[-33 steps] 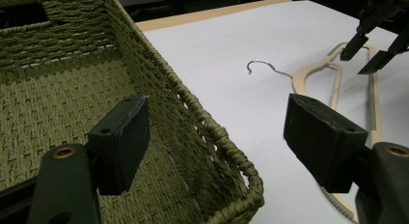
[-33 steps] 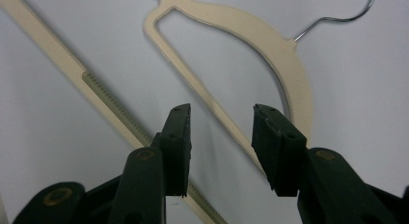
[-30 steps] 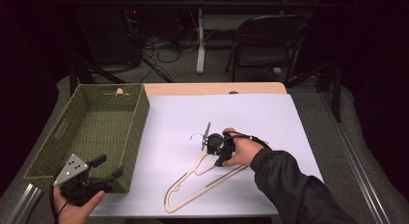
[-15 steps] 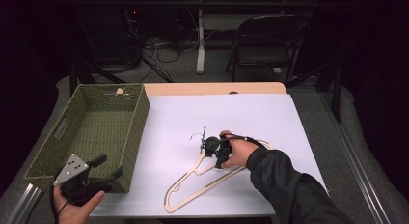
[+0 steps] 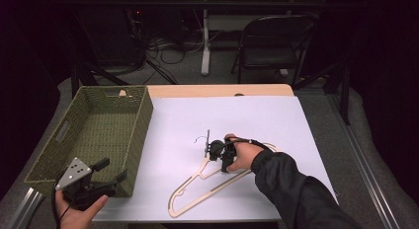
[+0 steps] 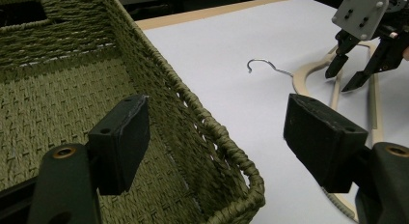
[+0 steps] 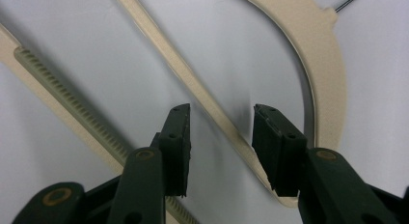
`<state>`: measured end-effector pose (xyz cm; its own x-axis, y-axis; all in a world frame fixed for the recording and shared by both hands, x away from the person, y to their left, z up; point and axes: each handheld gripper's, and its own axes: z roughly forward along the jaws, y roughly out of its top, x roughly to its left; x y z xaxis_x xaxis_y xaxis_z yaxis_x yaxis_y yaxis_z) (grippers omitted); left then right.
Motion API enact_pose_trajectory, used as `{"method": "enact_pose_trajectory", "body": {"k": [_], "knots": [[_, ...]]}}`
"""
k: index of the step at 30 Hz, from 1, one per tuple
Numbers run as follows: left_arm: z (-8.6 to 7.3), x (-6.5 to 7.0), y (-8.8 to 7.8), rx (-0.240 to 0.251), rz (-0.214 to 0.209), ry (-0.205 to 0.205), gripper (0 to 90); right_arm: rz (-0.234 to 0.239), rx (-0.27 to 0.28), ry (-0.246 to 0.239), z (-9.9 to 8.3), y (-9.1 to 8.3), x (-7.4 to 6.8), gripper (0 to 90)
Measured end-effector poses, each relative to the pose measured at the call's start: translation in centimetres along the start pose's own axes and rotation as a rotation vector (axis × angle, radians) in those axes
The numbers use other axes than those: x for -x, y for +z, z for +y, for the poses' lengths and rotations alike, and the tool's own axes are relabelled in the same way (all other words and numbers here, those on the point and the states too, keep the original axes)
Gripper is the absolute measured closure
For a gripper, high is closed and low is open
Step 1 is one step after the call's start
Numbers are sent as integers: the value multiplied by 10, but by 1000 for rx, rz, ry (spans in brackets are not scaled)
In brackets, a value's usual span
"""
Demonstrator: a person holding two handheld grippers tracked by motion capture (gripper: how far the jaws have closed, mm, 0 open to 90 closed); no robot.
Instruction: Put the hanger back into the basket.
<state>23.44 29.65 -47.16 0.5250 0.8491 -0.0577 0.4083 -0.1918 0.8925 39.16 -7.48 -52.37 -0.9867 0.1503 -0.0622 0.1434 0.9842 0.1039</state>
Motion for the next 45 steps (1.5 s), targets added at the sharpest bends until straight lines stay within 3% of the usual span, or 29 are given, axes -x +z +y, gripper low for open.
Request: {"method": "enact_pose_trajectory", "body": {"k": [7, 11, 16, 20, 21, 25, 28, 36, 38, 42, 43, 45], "knots": [[0, 1, 0, 0, -3, 2, 249, 4, -14, -2, 2, 3, 0, 594], [1, 2, 1, 1, -10, 5, 249, 14, -16, -2, 2, 4, 1, 668], [1, 3, 2, -1, -13, 6, 249, 18, -25, -27, 1, 4, 0, 693], [1, 4, 2, 0, -14, 7, 249, 60, -51, -64, -1, 2, -5, 765], [2, 4, 2, 1, -17, 8, 249, 78, -45, -88, -3, 0, -8, 821], [2, 5, 3, -1, -18, 10, 249, 104, -28, -77, -4, -2, -8, 854], [2, 6, 3, -2, -23, 12, 249, 102, -33, -95, -5, -2, -9, 855], [4, 11, 6, -9, -46, 28, 269, 53, -11, -119, -5, -7, -14, 856], [5, 14, 7, -10, -59, 34, 279, 17, 2, -135, -5, -11, -21, 856], [9, 22, 14, -22, -97, 56, 287, -36, 29, -177, -5, -20, -31, 856], [12, 27, 21, -33, -133, 65, 288, -51, 33, -186, -6, -23, -35, 856], [15, 30, 25, -38, -149, 69, 291, -84, 43, -205, -6, -28, -41, 856]]}}
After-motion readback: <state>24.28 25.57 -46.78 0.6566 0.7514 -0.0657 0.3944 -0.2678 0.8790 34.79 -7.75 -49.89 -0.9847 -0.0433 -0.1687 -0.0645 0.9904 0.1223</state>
